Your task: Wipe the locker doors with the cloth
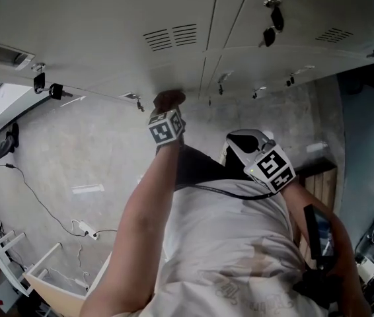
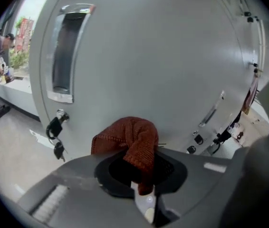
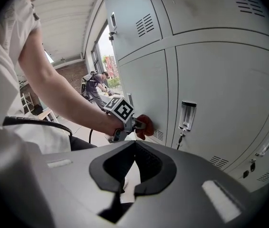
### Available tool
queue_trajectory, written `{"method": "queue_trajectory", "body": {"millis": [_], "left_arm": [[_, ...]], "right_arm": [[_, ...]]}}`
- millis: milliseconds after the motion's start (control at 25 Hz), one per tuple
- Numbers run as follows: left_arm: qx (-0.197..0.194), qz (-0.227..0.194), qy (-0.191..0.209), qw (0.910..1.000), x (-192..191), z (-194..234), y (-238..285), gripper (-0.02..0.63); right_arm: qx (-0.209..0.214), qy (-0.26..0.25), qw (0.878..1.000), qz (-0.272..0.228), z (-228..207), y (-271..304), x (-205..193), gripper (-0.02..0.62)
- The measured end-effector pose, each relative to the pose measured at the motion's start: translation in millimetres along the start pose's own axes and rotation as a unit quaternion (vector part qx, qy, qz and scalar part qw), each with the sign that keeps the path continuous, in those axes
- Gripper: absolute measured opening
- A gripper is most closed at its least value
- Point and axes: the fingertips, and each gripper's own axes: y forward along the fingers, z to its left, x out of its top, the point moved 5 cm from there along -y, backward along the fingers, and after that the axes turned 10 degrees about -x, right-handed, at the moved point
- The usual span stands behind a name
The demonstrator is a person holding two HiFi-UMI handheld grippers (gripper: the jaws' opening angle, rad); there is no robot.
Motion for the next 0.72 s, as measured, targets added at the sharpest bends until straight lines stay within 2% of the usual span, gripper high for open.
{"method": "queue_trajectory", "body": {"millis": [80, 200, 280, 400, 600, 720], "left_arm": [[-0.009, 0.009, 0.028, 0.9995, 0.3, -1.3, 8.1, 0.044], [-0.004, 0.019, 0.064, 0.9977, 23.8, 7.0, 8.2, 0.044], [-0.023, 0.033, 0.082, 0.9958, 35.5, -16.1, 11.9, 0.045], [-0.054, 0.050, 0.089, 0.9933, 37.5, -52.8, 21.9, 0.046], [-0.082, 0.060, 0.104, 0.9894, 30.6, -75.1, 36.3, 0.046], [-0.071, 0.062, 0.103, 0.9902, 23.3, -82.7, 44.5, 0.046]], "right_arm": [[-0.002, -0.002, 1.000, -0.007, -2.5, 12.3, 1.2, 0.008], [0.009, -0.008, 1.000, -0.024, -6.4, 34.9, 22.8, 0.008], [0.009, -0.004, 1.000, -0.027, -12.7, 26.9, 34.6, 0.008], [0.004, 0.001, 1.000, -0.030, -22.4, 8.4, 38.0, 0.008], [0.002, 0.004, 1.000, -0.030, -28.5, 2.9, 30.6, 0.008], [0.001, 0.004, 1.000, -0.020, -31.3, -0.3, 18.7, 0.008]]}}
